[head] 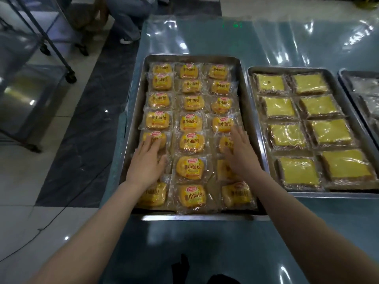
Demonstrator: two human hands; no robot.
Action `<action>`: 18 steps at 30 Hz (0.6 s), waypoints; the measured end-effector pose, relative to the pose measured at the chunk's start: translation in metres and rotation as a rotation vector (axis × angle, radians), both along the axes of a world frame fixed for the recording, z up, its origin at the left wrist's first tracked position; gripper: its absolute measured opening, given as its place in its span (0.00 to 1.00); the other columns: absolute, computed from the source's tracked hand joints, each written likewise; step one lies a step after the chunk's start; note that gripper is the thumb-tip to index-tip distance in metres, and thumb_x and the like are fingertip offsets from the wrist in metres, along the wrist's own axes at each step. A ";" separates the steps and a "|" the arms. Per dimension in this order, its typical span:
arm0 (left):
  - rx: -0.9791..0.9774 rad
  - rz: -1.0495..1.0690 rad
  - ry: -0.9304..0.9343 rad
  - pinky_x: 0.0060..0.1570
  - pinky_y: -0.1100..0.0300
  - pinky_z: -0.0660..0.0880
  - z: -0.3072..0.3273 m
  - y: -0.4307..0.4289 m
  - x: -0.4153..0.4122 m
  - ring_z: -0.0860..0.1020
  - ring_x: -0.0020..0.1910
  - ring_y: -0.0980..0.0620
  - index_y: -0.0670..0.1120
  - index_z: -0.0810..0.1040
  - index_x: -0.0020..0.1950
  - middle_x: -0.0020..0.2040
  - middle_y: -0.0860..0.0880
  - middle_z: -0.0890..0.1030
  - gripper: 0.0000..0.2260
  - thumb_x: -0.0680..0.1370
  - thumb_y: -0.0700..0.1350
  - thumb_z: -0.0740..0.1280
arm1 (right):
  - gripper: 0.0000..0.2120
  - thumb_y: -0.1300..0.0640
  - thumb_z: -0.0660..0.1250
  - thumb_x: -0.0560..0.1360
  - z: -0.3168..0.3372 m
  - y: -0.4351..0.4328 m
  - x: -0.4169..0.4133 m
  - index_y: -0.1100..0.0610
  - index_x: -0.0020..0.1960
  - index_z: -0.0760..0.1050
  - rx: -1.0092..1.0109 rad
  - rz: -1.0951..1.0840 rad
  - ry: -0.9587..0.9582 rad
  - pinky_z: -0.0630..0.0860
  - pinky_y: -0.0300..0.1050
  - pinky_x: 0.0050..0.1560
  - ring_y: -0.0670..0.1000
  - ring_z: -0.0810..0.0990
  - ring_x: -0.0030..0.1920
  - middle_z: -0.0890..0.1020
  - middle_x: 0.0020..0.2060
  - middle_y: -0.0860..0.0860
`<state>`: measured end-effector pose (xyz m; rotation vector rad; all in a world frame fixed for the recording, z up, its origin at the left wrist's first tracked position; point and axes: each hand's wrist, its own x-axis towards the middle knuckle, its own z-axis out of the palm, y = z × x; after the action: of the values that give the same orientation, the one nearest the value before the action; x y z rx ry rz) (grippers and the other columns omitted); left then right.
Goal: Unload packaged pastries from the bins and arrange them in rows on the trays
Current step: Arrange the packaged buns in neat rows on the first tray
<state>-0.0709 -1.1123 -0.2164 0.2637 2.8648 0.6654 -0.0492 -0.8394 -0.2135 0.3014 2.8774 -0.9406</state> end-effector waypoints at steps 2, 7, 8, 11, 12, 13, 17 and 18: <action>-0.006 -0.001 0.016 0.73 0.46 0.53 -0.001 0.005 -0.013 0.48 0.76 0.47 0.54 0.52 0.77 0.78 0.49 0.48 0.27 0.80 0.54 0.58 | 0.29 0.56 0.57 0.81 0.001 0.003 -0.021 0.51 0.78 0.48 -0.041 -0.024 0.025 0.47 0.50 0.73 0.52 0.42 0.77 0.48 0.78 0.51; -0.018 0.003 0.021 0.73 0.48 0.52 -0.003 0.019 -0.053 0.46 0.76 0.46 0.59 0.47 0.76 0.78 0.48 0.45 0.29 0.79 0.56 0.58 | 0.27 0.54 0.56 0.81 -0.006 0.004 -0.061 0.50 0.77 0.50 0.102 0.099 0.025 0.45 0.53 0.73 0.56 0.40 0.76 0.46 0.78 0.54; -0.026 0.009 0.021 0.73 0.47 0.52 -0.003 0.022 -0.064 0.45 0.76 0.45 0.60 0.46 0.76 0.78 0.47 0.44 0.30 0.79 0.56 0.58 | 0.28 0.53 0.56 0.81 -0.008 0.004 -0.067 0.48 0.77 0.47 0.126 0.106 0.015 0.44 0.53 0.73 0.57 0.39 0.76 0.45 0.78 0.55; -0.085 0.005 0.054 0.73 0.46 0.50 -0.005 0.027 -0.099 0.45 0.76 0.43 0.60 0.45 0.76 0.78 0.46 0.44 0.30 0.79 0.54 0.59 | 0.27 0.48 0.51 0.82 -0.014 0.006 -0.085 0.46 0.77 0.45 0.221 0.113 0.008 0.42 0.56 0.73 0.61 0.37 0.75 0.44 0.77 0.57; -0.104 0.004 0.064 0.73 0.47 0.49 -0.006 0.029 -0.113 0.44 0.75 0.42 0.60 0.45 0.76 0.78 0.45 0.45 0.29 0.79 0.55 0.58 | 0.27 0.46 0.51 0.82 -0.016 0.008 -0.094 0.46 0.77 0.45 0.251 0.118 0.018 0.42 0.56 0.73 0.61 0.37 0.75 0.44 0.77 0.58; -0.125 0.001 0.063 0.73 0.47 0.47 -0.006 0.029 -0.122 0.44 0.75 0.42 0.60 0.44 0.76 0.78 0.45 0.44 0.29 0.80 0.55 0.57 | 0.27 0.45 0.50 0.81 -0.016 0.010 -0.100 0.46 0.77 0.45 0.273 0.126 0.018 0.41 0.56 0.73 0.62 0.37 0.75 0.44 0.77 0.58; -0.228 -0.020 0.042 0.73 0.46 0.45 -0.015 0.030 -0.158 0.42 0.75 0.42 0.60 0.42 0.76 0.77 0.45 0.40 0.29 0.79 0.59 0.53 | 0.30 0.40 0.51 0.80 -0.021 0.019 -0.134 0.44 0.76 0.41 0.312 0.143 -0.024 0.41 0.59 0.73 0.62 0.36 0.75 0.40 0.77 0.55; -0.258 -0.022 0.035 0.73 0.46 0.44 -0.018 0.031 -0.163 0.41 0.75 0.42 0.59 0.41 0.76 0.77 0.45 0.39 0.29 0.79 0.61 0.52 | 0.31 0.39 0.50 0.79 -0.023 0.020 -0.141 0.44 0.76 0.39 0.331 0.160 -0.031 0.39 0.59 0.72 0.61 0.34 0.74 0.39 0.77 0.54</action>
<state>-0.2344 -1.0816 -0.2346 0.2698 2.9345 0.2848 -0.1905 -0.8194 -0.2369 0.1057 2.9652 -0.4289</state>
